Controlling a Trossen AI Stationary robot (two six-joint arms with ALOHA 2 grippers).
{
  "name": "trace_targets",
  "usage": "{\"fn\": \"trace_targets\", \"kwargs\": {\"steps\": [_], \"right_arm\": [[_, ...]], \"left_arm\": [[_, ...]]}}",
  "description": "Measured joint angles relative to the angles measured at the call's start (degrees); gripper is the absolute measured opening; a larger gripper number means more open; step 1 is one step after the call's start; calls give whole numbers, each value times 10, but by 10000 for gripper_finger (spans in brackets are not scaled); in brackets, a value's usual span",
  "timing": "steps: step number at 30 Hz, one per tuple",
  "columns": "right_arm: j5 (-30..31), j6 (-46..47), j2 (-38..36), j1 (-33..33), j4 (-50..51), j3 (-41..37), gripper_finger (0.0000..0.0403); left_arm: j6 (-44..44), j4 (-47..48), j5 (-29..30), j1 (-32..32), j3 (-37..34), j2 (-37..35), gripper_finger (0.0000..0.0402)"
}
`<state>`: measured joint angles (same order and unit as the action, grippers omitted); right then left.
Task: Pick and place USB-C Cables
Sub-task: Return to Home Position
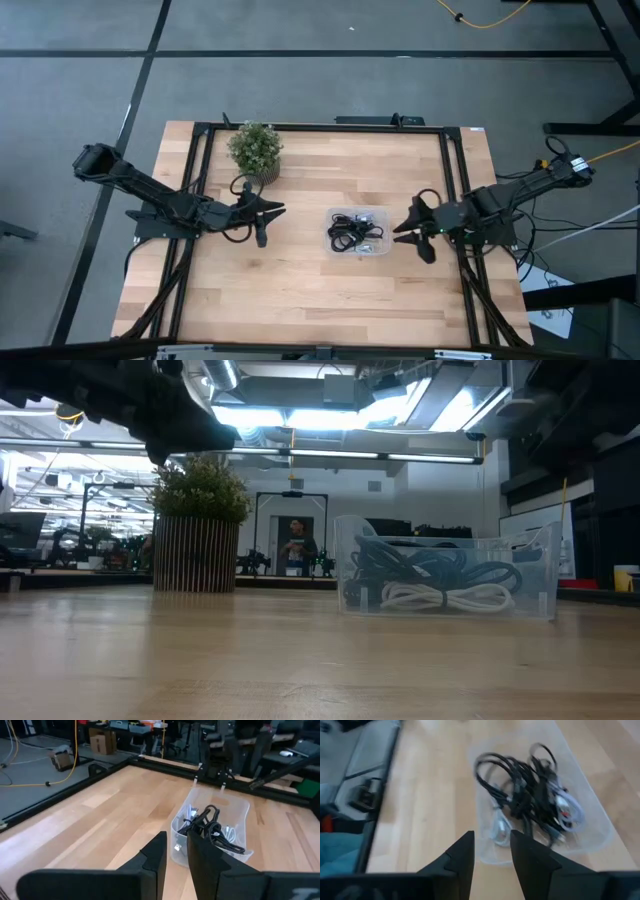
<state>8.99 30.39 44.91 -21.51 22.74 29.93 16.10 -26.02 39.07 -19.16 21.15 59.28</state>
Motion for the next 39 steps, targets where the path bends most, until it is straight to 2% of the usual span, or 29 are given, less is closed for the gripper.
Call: {"fn": "trace_targets", "kwargs": {"steps": [8,13,18,22,24,29,36,39], "right_arm": [[55,-26,-111,-58,-53,-56,129],[55,-41,-164,-71,-80,-86,129],[65,-69,-198,-72,-76,-104,129],[70,-82,-238,-72,-85,-122,129],[74,-87,-260,-72,-83,-127,129],[85,-114,-302,-72,-77,-129,129],[85,-116,-339,-72,-44,-129,129],[84,-131,-350,-72,-45,-129,129]], "left_arm": [[-1,-6,9,-1,-21,4,69],[17,-29,23,-15,-88,-58,69],[-69,-118,15,-7,-152,-139,69],[-77,-130,-19,23,-208,-221,69],[-81,-79,-45,40,-203,-260,69],[-135,-23,-97,91,-202,-344,69],[-65,219,-97,112,-203,-504,69],[-95,234,-111,112,-201,-559,69]]}}
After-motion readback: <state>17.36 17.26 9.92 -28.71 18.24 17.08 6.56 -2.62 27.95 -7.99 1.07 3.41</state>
